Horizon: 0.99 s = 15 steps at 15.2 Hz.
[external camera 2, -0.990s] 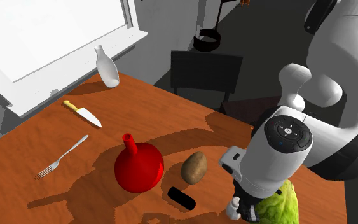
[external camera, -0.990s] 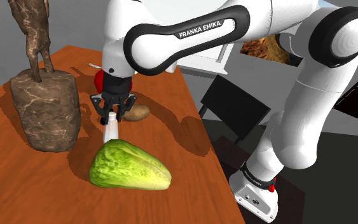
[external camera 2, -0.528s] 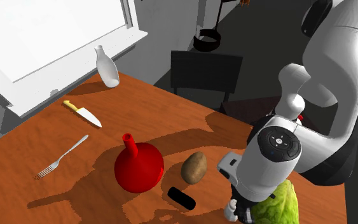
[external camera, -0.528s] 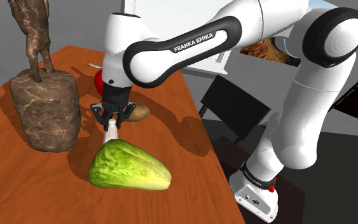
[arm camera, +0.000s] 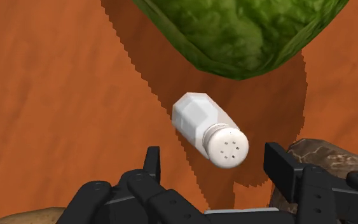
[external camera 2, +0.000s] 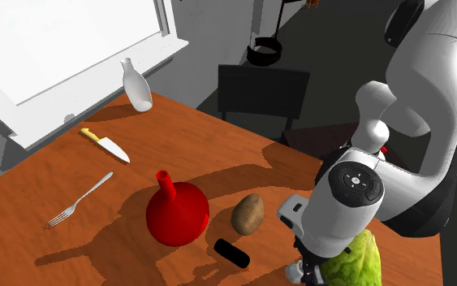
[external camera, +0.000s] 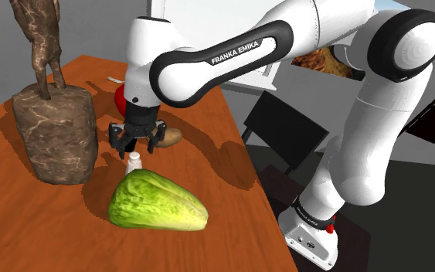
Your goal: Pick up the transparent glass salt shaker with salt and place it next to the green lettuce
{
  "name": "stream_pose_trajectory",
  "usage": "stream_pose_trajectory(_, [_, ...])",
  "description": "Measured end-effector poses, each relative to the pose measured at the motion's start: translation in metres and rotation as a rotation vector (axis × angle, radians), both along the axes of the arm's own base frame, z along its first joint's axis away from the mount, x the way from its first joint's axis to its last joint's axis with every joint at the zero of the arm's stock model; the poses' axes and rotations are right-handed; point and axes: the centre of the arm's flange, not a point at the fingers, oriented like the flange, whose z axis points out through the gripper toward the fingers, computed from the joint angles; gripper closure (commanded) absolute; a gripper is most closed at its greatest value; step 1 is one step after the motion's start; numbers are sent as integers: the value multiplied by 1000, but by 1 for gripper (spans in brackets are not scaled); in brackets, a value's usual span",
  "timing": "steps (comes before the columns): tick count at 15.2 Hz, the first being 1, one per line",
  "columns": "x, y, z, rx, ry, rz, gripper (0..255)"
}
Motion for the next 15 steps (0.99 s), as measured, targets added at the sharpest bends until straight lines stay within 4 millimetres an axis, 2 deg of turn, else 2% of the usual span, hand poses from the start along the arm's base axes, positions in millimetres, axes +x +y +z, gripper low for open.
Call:
stream_pose_trajectory(4, [0, 0, 0, 0, 0, 0, 0])
stream_pose_trajectory(9, [0, -5, 44, 1, -1, 0, 0])
stream_pose_trajectory(15, [0, -5, 50, 0, 0, 0, 0])
